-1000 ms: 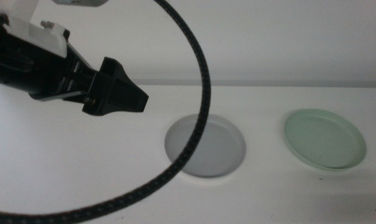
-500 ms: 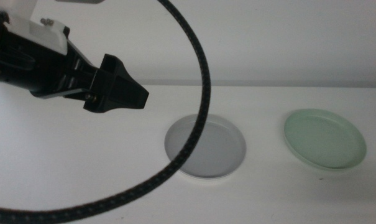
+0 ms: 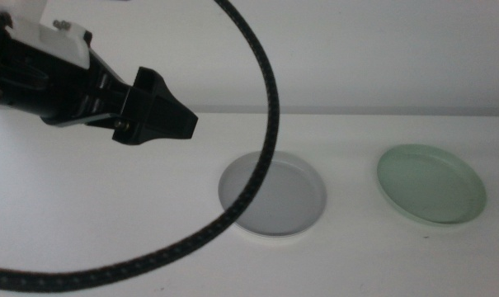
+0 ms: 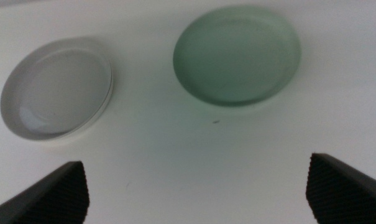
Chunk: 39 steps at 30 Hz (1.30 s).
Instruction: Stack the three bowls on top of each other.
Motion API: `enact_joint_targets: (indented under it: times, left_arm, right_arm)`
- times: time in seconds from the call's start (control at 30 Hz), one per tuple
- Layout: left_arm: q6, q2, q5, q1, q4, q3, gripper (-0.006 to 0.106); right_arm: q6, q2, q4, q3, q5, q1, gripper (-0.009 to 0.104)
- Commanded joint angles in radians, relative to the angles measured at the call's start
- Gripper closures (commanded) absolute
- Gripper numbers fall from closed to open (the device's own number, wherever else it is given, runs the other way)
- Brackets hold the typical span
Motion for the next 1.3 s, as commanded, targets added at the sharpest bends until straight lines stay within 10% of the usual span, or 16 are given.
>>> enact_joint_targets:
  times: [0.0,0.13,0.33,0.57,1.27]
  left_arm:
    - [0.002,-0.002,-0.013,0.006,-0.006,0.004,0.007]
    - [0.002,-0.002,-0.011,0.006,-0.006,0.004,0.007]
    - [0.002,-0.002,-0.001,0.006,-0.006,0.004,0.007]
    - [0.000,-0.002,0.004,0.006,0.019,0.013,0.007]
    - [-0.052,-0.002,-0.044,0.006,0.018,0.013,0.007]
  right_arm:
    - [0.031,0.027,0.016,-0.011,0.024,-0.007,0.002]
    - [0.128,0.127,-0.010,-0.033,0.011,-0.009,0.002]
    - [0.100,0.494,-0.220,-0.293,0.112,-0.062,0.002]
    - [-0.162,0.949,0.010,-0.669,0.286,-0.312,0.002]
    - [-0.136,1.428,0.012,-0.752,0.034,-0.351,0.020]
